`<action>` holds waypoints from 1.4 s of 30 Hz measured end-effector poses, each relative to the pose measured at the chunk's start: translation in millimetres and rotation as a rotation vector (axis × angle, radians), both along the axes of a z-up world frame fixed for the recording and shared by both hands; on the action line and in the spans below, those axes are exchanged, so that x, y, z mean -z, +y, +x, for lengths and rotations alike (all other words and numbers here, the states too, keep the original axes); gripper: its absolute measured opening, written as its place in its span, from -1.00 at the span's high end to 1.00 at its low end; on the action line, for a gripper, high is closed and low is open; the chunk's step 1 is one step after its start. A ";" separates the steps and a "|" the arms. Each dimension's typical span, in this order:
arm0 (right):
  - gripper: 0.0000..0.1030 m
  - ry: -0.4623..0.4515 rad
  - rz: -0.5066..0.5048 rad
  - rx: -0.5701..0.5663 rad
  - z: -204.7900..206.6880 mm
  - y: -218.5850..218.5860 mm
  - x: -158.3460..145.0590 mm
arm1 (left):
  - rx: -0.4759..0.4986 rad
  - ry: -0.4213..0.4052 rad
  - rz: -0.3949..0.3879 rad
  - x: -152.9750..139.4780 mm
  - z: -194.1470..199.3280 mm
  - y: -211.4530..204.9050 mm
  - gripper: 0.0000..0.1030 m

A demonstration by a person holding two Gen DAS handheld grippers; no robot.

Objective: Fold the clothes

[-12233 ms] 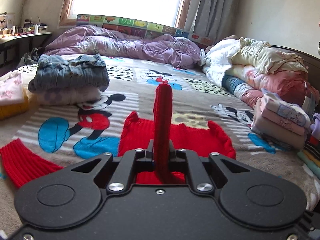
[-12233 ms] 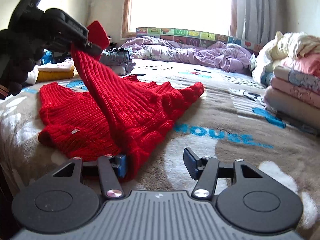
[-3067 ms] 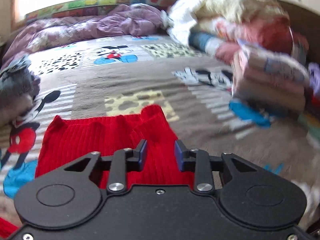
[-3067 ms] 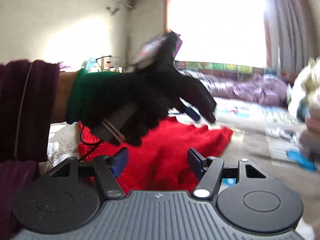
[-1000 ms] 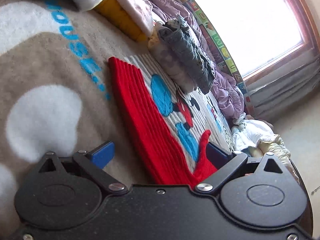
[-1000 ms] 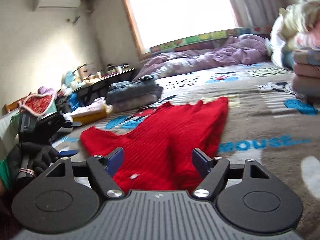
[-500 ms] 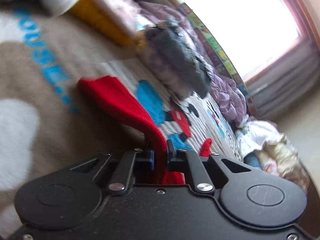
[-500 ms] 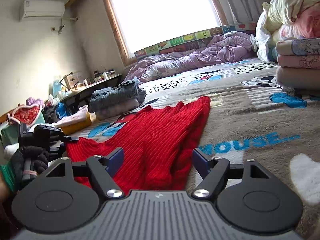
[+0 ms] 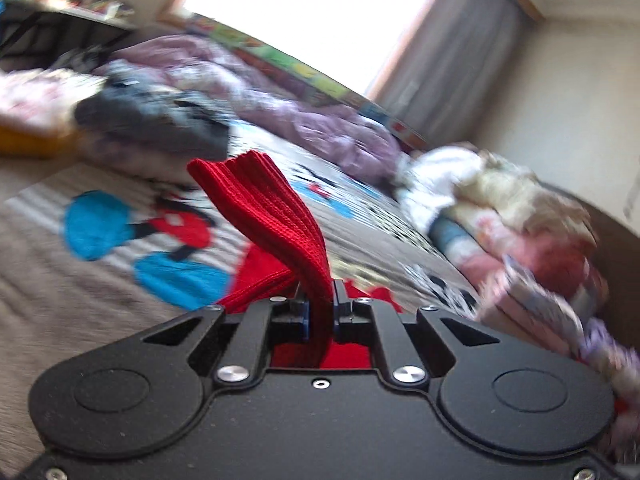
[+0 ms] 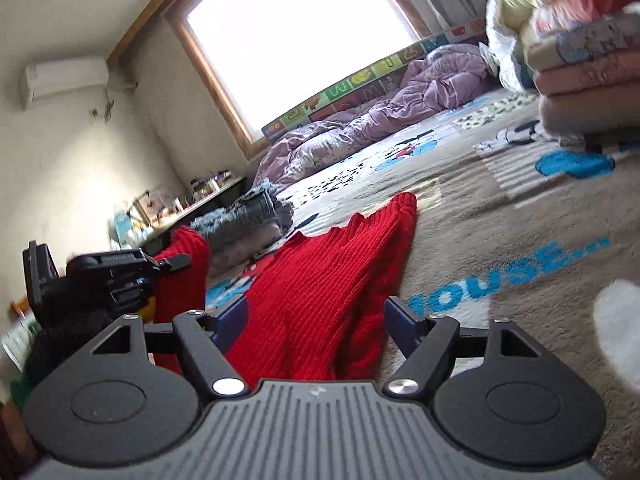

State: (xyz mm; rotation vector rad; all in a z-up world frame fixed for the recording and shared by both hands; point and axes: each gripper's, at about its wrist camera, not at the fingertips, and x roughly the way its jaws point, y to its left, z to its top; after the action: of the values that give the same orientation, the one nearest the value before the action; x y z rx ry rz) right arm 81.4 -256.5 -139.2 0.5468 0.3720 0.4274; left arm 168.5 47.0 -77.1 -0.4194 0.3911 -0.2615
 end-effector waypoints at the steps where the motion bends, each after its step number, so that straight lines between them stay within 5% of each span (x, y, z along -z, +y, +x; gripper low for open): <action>1: -0.45 0.004 0.029 -0.001 0.7 -3.5 1.3 | 0.025 -0.007 0.022 0.0 0.0 -11.1 0.87; 13: -0.46 0.063 0.359 -0.012 7.8 -39.7 26.7 | 0.290 -0.038 0.280 21.0 -21.8 -112.3 0.87; 20: -0.46 0.093 0.372 0.007 13.0 -44.3 34.4 | 0.391 -0.020 0.405 40.7 -33.2 -134.7 0.87; 33: -0.46 0.145 0.386 0.018 35.0 -29.8 46.1 | 0.466 -0.015 0.493 51.8 -35.4 -144.3 0.85; 36: -0.46 0.156 0.382 0.022 36.2 -27.3 48.3 | 0.526 -0.022 0.464 54.4 -36.5 -144.2 0.13; 42: -0.44 0.169 0.364 0.033 36.0 -22.9 51.8 | 0.551 -0.049 0.434 39.9 -51.1 -116.0 0.07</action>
State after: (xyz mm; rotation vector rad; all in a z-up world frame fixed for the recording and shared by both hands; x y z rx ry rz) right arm 117.4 -279.4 -191.1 0.9467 0.4500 0.4209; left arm 117.4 -69.0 -117.0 0.1306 0.4972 -0.7051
